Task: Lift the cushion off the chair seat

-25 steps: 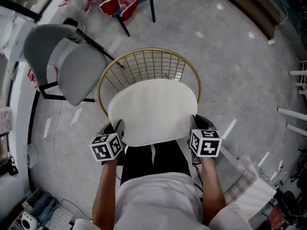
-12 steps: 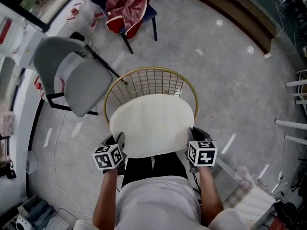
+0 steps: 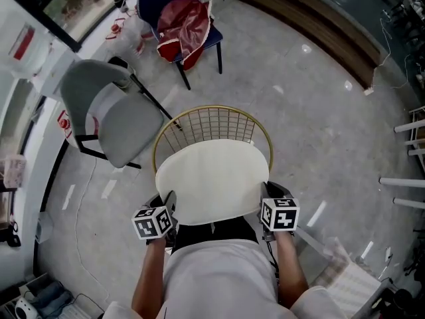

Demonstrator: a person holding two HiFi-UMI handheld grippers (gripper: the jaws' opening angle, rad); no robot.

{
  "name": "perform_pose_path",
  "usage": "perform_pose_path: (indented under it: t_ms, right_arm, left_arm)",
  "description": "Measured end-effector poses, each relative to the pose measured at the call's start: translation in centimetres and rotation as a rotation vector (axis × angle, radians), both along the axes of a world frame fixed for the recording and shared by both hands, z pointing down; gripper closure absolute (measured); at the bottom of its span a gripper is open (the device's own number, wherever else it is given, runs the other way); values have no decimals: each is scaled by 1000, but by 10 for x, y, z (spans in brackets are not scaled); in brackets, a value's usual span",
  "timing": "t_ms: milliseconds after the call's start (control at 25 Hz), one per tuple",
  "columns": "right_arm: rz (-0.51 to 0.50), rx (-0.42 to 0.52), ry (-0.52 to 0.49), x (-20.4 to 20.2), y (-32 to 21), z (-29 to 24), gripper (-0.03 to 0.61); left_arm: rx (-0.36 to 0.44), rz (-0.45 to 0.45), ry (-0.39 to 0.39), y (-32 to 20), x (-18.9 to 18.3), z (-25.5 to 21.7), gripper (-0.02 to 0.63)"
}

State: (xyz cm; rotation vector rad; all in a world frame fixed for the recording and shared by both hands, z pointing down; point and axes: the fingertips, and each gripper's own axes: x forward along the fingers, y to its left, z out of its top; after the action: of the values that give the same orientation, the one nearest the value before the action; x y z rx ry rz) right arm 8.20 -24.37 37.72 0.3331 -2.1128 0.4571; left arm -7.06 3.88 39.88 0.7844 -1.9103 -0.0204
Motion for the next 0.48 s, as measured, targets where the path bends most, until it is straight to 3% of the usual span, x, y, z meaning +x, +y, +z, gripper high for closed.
perform_pose_path:
  t_ms: [480]
  right_arm:
    - [0, 22, -61, -6, 0, -29, 546]
  left_arm:
    - [36, -2, -61, -2, -8, -25, 497]
